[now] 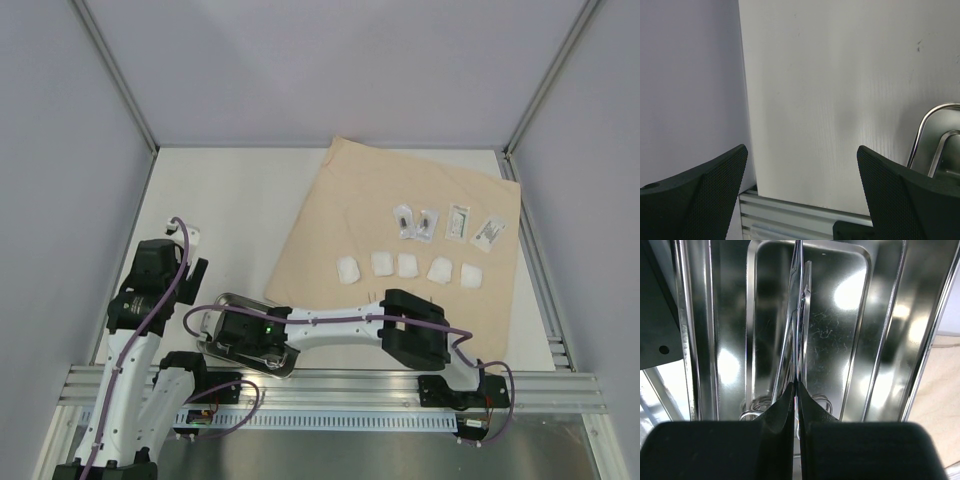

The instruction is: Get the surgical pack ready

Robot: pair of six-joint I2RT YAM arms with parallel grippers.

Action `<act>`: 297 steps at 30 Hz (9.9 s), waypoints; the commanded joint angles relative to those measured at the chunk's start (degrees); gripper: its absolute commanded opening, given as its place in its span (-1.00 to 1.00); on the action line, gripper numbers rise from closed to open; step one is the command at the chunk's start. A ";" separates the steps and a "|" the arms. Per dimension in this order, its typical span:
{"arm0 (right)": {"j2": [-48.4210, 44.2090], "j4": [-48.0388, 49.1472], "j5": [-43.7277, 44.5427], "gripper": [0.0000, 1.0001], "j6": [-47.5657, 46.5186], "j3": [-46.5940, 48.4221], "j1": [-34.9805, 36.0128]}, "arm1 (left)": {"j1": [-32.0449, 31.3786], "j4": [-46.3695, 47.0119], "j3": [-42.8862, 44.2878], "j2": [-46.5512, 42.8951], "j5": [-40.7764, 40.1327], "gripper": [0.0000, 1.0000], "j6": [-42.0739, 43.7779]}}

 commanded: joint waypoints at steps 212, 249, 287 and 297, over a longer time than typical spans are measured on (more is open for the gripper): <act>-38.33 -4.12 -2.76 -0.78 28.20 -46.55 -46.18 | 0.48 8.25 -0.67 1.79 8.75 1.00 -0.18; -41.31 -11.68 3.29 -0.99 25.48 -33.99 -42.15 | 0.48 8.51 -0.76 1.71 8.84 1.00 -0.18; 1.30 -1.84 -8.21 -0.99 -16.98 4.86 -6.45 | 0.48 12.90 -2.25 1.53 -4.96 1.00 -1.24; 4.91 -2.63 -8.47 -0.99 -15.74 8.12 -6.45 | 0.48 12.82 -2.34 1.27 -4.35 1.00 -1.15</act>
